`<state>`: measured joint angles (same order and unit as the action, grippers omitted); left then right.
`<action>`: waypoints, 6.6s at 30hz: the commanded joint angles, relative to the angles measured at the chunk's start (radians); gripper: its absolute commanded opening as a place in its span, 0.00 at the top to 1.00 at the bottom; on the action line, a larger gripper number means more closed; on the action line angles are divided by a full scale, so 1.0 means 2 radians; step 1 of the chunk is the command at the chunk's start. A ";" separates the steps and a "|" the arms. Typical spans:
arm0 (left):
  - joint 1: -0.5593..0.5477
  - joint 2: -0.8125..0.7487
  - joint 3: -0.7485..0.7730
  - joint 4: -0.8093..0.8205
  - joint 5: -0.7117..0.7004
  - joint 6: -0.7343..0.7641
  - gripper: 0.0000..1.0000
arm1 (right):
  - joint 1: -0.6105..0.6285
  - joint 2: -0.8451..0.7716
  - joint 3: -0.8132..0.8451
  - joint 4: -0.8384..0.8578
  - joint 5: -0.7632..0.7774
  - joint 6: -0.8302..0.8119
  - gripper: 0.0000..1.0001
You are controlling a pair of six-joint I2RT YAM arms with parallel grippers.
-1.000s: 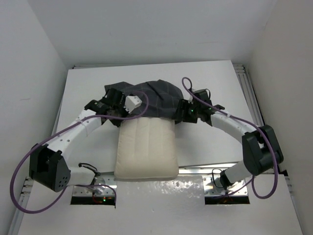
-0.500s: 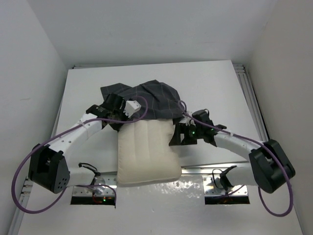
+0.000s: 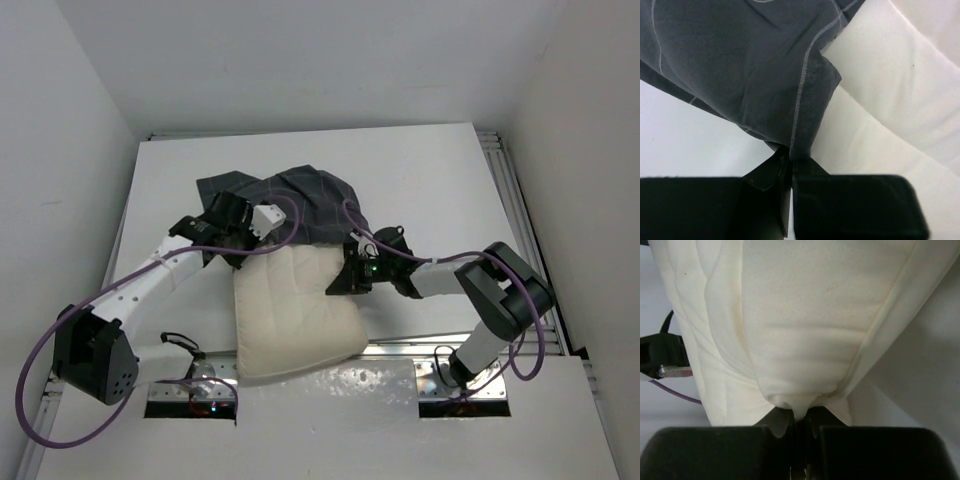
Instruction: Put the pillow into the pillowcase
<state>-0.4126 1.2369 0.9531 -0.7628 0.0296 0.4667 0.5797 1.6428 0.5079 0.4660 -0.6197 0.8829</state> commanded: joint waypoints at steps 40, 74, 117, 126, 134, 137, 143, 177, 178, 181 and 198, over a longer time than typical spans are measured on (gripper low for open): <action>-0.107 -0.024 0.092 0.001 0.027 0.074 0.23 | -0.007 0.001 0.040 0.271 0.263 0.141 1.00; -0.150 0.186 0.273 0.069 0.131 -0.012 1.00 | 0.005 -0.032 0.062 0.257 0.201 0.105 1.00; -0.062 -0.087 -0.166 0.011 -0.144 0.103 0.14 | -0.052 -0.034 0.198 -0.238 0.172 -0.270 0.52; -0.050 -0.029 -0.225 0.172 -0.237 0.069 0.16 | -0.043 0.014 0.182 -0.149 0.170 -0.281 0.40; -0.045 0.017 -0.233 0.207 -0.212 0.063 1.00 | -0.047 -0.116 0.076 -0.096 0.164 -0.197 0.31; -0.045 0.004 -0.220 0.179 -0.179 0.057 1.00 | -0.051 -0.200 0.042 -0.132 0.234 -0.121 0.25; -0.046 -0.049 -0.169 0.116 -0.125 0.047 1.00 | 0.005 -0.380 -0.087 -0.205 0.427 0.222 0.24; -0.068 -0.048 0.036 -0.067 0.051 0.043 1.00 | 0.114 0.025 -0.048 0.364 0.478 0.514 1.00; -0.068 -0.054 0.045 -0.079 0.059 0.050 1.00 | 0.103 0.021 -0.034 0.367 0.479 0.512 1.00; -0.068 -0.060 0.082 -0.096 0.065 0.072 1.00 | 0.080 0.014 0.014 0.381 0.485 0.502 1.00; -0.072 0.046 0.425 -0.125 0.277 0.109 1.00 | 0.070 -0.020 0.191 0.204 0.538 0.421 1.00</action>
<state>-0.5240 1.2839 1.5768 -1.1305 0.3412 0.6827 0.6891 1.6375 0.8082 0.9073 0.4019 1.7676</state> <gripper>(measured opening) 0.008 0.136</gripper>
